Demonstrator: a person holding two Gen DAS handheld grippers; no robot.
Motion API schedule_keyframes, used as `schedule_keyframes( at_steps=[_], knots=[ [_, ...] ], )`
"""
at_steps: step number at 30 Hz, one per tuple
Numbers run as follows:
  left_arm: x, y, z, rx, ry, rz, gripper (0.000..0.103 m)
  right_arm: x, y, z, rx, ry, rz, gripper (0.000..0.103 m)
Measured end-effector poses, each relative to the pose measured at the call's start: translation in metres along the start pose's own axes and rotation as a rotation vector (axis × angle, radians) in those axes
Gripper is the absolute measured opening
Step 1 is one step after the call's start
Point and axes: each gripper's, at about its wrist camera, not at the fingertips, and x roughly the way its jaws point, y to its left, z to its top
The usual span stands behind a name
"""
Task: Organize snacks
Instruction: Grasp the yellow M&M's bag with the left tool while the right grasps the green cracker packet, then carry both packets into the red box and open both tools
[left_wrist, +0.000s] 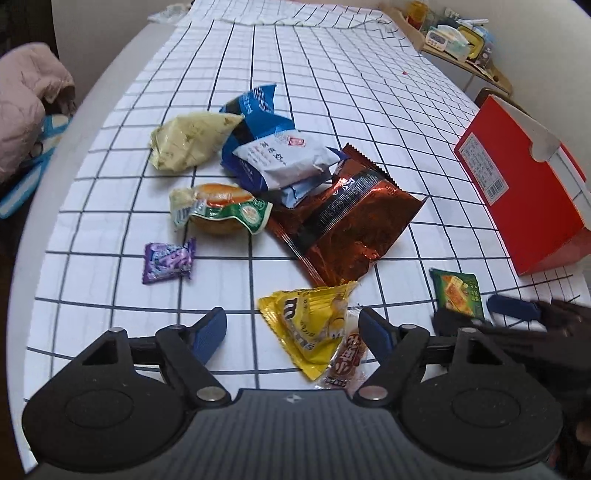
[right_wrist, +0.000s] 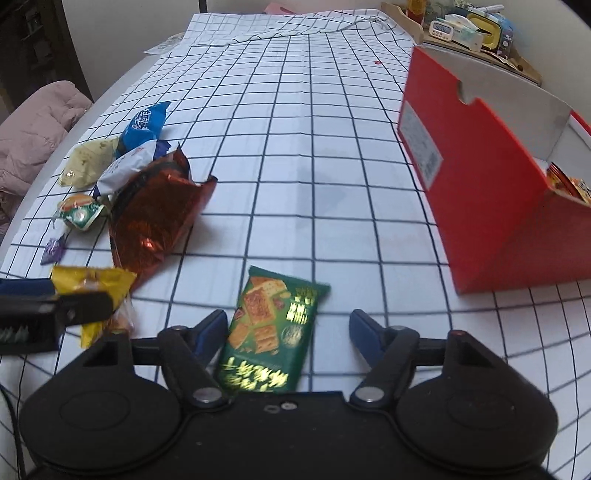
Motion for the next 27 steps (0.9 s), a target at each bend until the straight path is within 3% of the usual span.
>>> schedule_keyframes(
  at_steps=[6, 7, 11, 15, 16, 27],
  knots=[
    [0.002, -0.007, 0.002, 0.01, 0.007, 0.0, 0.065, -0.01, -0.003, -0.01, -0.022, -0.015, 0.012, 0.044],
    [0.002, -0.008, 0.002, 0.012, 0.008, 0.001, 0.059, -0.011, -0.003, -0.011, -0.024, -0.016, 0.012, 0.043],
    [0.001, -0.009, 0.003, -0.002, 0.023, 0.003, 0.045, -0.013, -0.005, -0.013, -0.012, -0.018, 0.025, 0.042],
    [0.0, -0.004, 0.005, -0.051, 0.034, -0.015, 0.04, -0.016, -0.006, -0.015, -0.01, -0.026, 0.033, 0.042],
    [0.0, -0.003, 0.006, -0.062, 0.041, -0.023, 0.033, -0.017, -0.007, -0.015, -0.012, -0.029, 0.034, 0.042],
    [-0.023, -0.009, 0.004, -0.11, 0.034, -0.014, 0.031, -0.051, -0.012, -0.009, -0.033, -0.082, 0.066, 0.042]
  ],
)
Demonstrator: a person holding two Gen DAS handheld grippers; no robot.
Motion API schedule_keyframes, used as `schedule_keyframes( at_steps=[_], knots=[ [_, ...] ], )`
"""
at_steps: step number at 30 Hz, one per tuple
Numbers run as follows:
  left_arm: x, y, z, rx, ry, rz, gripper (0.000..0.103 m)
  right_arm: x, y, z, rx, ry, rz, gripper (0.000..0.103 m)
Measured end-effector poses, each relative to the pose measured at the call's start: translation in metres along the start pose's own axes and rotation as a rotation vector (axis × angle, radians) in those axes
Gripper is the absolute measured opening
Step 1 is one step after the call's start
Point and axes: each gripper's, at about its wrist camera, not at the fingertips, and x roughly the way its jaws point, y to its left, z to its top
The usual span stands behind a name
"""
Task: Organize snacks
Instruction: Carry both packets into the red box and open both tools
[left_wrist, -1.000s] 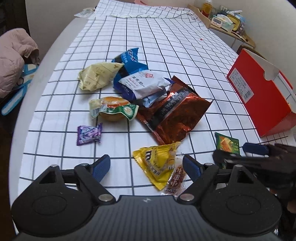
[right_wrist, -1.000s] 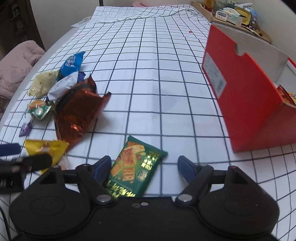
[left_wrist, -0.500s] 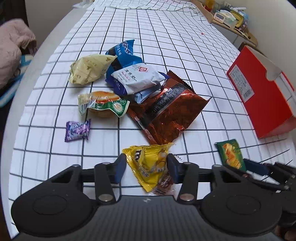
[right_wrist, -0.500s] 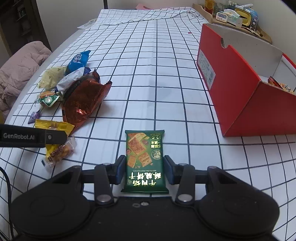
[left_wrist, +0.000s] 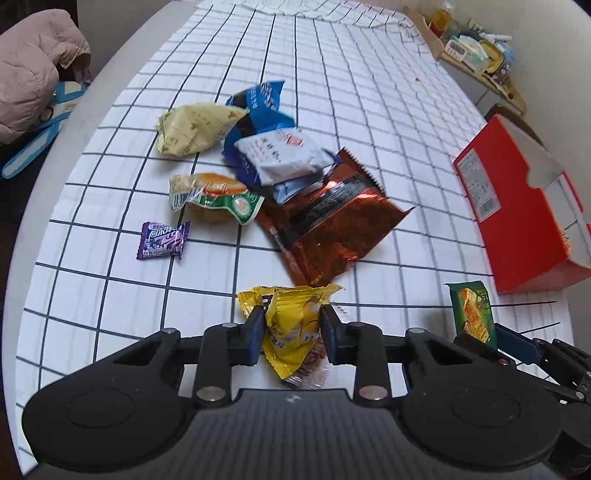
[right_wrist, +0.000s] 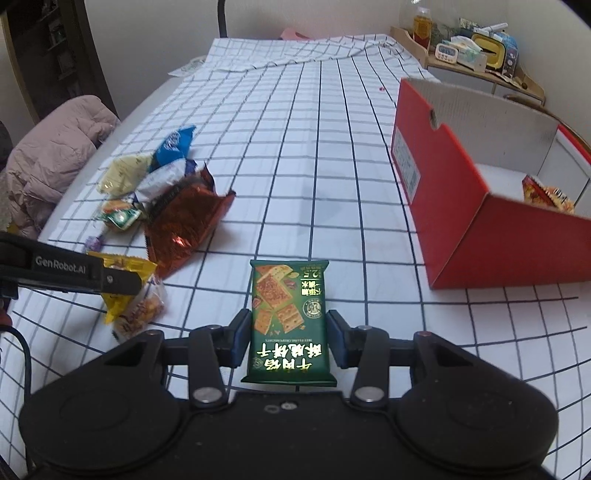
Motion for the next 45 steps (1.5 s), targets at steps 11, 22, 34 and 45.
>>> schedule_keyframes(
  at_steps=[11, 22, 34, 45],
  knots=[
    [-0.056, -0.048, 0.014, 0.045, -0.082, -0.05, 0.031, -0.052, -0.025, 0.024, 0.002, -0.075, 0.028, 0.042],
    [-0.079, -0.121, 0.032, 0.127, -0.141, -0.089, 0.031, -0.09, -0.073, 0.055, 0.005, -0.166, -0.001, 0.042],
    [-0.072, -0.209, 0.052, 0.221, -0.176, -0.109, 0.031, -0.1, -0.14, 0.078, 0.031, -0.211, -0.021, 0.042],
    [-0.035, -0.281, 0.068, 0.266, -0.15, -0.09, 0.031, -0.086, -0.202, 0.095, 0.052, -0.197, -0.032, 0.042]
  ],
)
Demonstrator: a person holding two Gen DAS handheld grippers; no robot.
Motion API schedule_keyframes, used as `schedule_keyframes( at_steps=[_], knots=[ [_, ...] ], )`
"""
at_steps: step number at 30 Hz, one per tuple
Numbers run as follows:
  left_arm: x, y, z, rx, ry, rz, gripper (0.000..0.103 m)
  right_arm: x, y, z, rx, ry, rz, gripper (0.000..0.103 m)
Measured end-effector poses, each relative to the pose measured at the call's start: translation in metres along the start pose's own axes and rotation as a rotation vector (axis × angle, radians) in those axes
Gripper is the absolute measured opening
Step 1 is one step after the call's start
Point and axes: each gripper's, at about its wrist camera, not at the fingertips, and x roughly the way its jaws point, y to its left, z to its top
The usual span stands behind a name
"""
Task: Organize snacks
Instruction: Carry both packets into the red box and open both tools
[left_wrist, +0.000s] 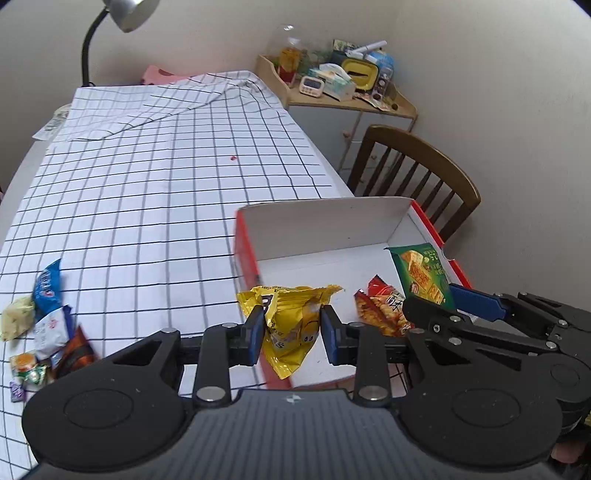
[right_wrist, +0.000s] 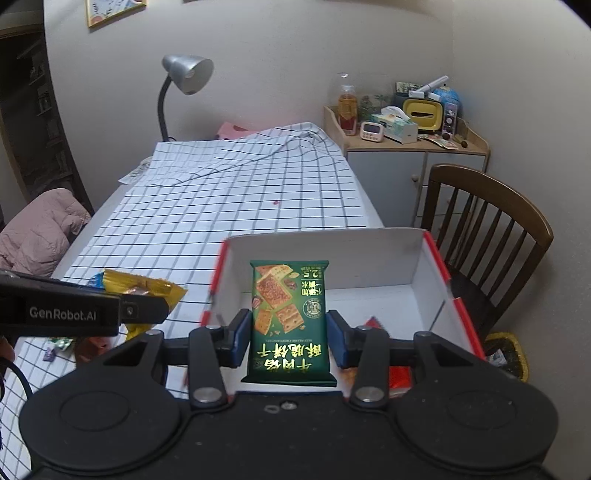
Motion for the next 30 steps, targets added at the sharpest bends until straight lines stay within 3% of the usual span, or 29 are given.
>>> schedule_keyframes(
  at_steps=[15, 30],
  knots=[
    [0.084, -0.053, 0.017, 0.031, 0.104, 0.048, 0.031, 0.058, -0.072, 0.005, 0.045, 0.115, -0.031, 0.042],
    [0.156, -0.06, 0.011, 0.012, 0.229, 0.118, 0.031, 0.12, -0.092, -0.002, 0.024, 0.228, -0.002, 0.042]
  ],
)
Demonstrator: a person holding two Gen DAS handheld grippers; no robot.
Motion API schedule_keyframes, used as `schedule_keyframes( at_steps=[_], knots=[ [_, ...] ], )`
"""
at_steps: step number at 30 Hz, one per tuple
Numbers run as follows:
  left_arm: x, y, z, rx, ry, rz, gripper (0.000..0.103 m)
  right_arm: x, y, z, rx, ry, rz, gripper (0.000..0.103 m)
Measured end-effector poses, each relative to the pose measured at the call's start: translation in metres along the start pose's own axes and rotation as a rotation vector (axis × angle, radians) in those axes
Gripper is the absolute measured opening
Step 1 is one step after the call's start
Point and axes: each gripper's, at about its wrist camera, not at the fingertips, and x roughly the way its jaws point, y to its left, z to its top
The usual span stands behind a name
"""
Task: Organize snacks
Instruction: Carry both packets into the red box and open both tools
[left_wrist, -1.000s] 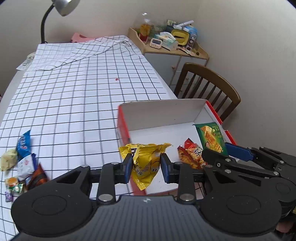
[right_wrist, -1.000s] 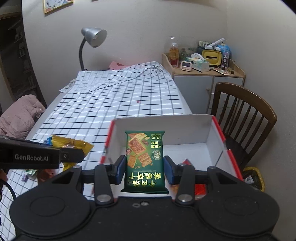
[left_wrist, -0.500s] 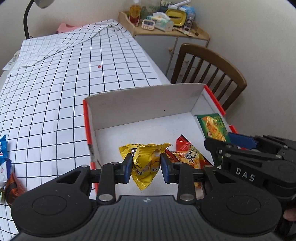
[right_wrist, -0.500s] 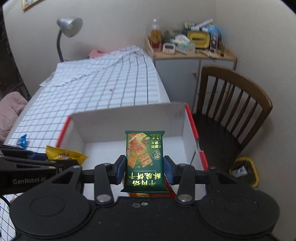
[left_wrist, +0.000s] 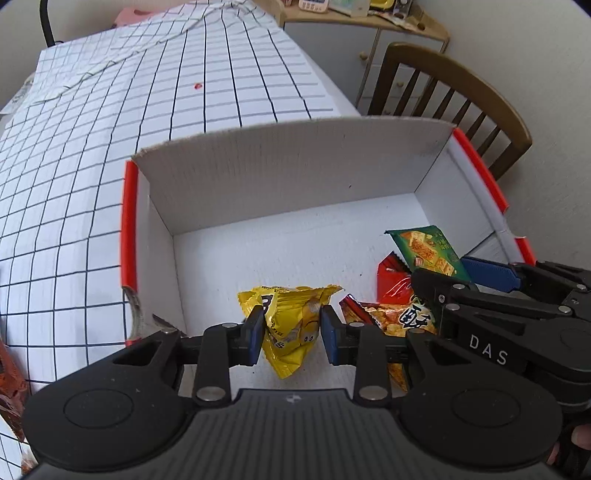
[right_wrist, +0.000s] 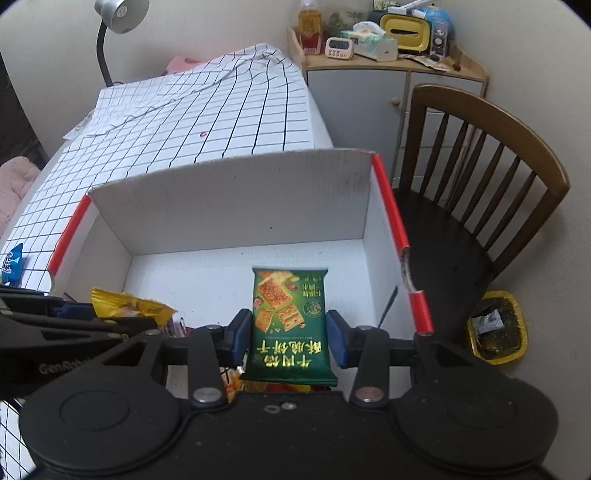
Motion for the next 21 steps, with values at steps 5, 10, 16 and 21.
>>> schedule_keyframes(
  at_steps=[5, 10, 16, 21],
  knots=[
    [0.012, -0.001, -0.002, -0.002, 0.025, 0.01, 0.031, 0.004, 0.0, 0.001, -0.013, 0.011, 0.01, 0.042],
    [0.019, 0.0, -0.002, -0.004, 0.044, 0.011, 0.031, 0.007, -0.004, 0.004, 0.001, 0.017, 0.016, 0.043],
    [0.022, -0.002, 0.0, 0.0, 0.044, 0.002, 0.031, 0.007, -0.004, 0.005, -0.005, 0.024, 0.02, 0.044],
    [0.019, 0.002, -0.003, -0.013, 0.047, -0.029, 0.036, 0.003, -0.003, 0.004, -0.003, 0.015, 0.019, 0.048]
  ],
)
